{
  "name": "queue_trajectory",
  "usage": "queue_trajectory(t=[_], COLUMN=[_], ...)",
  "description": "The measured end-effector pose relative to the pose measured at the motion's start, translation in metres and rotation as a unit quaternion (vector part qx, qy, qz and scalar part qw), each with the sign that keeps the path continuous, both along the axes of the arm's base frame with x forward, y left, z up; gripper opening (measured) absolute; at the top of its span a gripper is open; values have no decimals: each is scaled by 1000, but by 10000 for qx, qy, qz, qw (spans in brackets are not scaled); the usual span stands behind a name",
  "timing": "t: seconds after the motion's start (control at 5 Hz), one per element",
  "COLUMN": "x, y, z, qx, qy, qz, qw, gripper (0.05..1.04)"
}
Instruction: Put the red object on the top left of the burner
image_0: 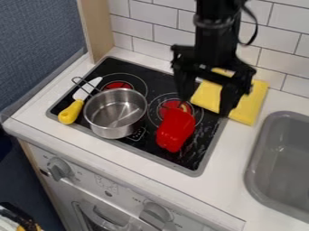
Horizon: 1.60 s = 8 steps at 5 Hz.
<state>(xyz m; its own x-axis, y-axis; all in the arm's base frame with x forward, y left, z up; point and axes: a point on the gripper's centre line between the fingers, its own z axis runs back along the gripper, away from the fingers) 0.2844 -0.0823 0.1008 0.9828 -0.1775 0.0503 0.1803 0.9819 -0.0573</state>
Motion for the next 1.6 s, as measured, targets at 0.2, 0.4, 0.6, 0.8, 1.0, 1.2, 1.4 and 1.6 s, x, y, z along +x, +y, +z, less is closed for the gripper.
queue_trajectory(t=[0.2, 0.4, 0.6, 0.8, 1.0, 1.2, 1.4, 1.6], x=[-6, -4, -10, -12, -12, -9, -7, -2], y=[4, 10, 28, 34, 37, 38, 41, 41], z=[-13, -25, -36, -44, -54, -68, -84, -88], qx=[136, 301, 607, 661, 612, 569, 549, 496], qy=[-6, -51, -17, -73, 47, 225, 419, 436], qz=[240, 382, 502, 585, 647, 684, 810, 846], qw=[9996, 9988, 9969, 9961, 9960, 9958, 9943, 9942], gripper=[999, 1000, 999, 999, 999, 999, 999, 965])
